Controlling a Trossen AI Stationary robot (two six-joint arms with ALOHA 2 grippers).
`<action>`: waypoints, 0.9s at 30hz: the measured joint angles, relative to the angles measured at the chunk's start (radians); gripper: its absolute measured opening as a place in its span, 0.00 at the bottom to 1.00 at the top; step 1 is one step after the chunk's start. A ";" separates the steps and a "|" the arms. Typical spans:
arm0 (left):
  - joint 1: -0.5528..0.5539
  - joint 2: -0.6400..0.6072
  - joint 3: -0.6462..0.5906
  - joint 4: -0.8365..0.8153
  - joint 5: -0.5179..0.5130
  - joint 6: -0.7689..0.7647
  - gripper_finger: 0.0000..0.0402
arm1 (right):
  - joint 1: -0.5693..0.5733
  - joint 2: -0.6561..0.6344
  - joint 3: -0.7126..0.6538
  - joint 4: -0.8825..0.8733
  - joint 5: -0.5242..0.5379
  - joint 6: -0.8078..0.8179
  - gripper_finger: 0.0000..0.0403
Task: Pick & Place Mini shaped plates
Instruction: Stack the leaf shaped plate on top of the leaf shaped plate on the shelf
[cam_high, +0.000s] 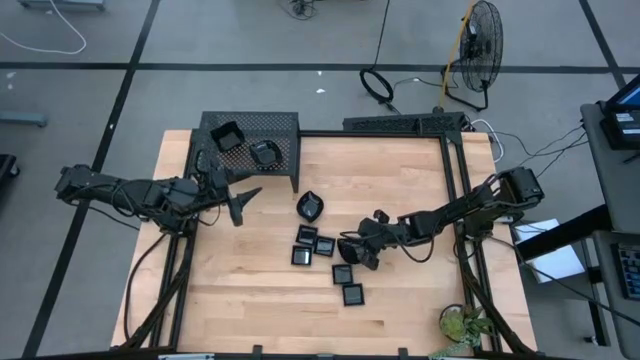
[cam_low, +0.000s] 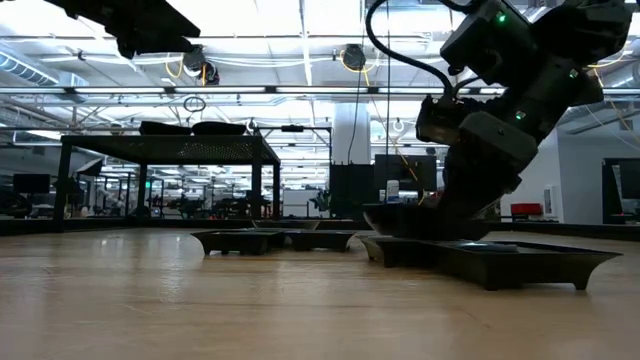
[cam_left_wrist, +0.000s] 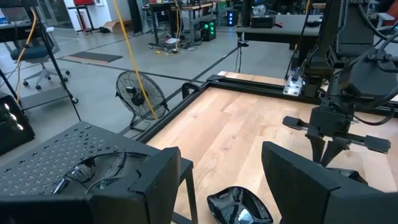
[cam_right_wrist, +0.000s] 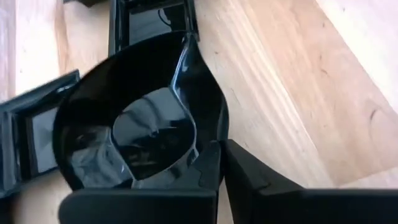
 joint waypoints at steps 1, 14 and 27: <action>0.000 0.000 0.000 0.000 0.000 0.000 0.57 | 0.000 -0.008 0.000 0.001 -0.001 -0.020 0.02; 0.000 0.000 0.000 0.001 0.010 -0.017 0.57 | 0.000 -0.228 -0.002 0.045 0.201 -0.283 0.00; 0.000 0.176 0.001 0.157 0.011 -0.009 0.57 | -0.001 -0.239 -0.002 0.146 0.968 -0.523 0.00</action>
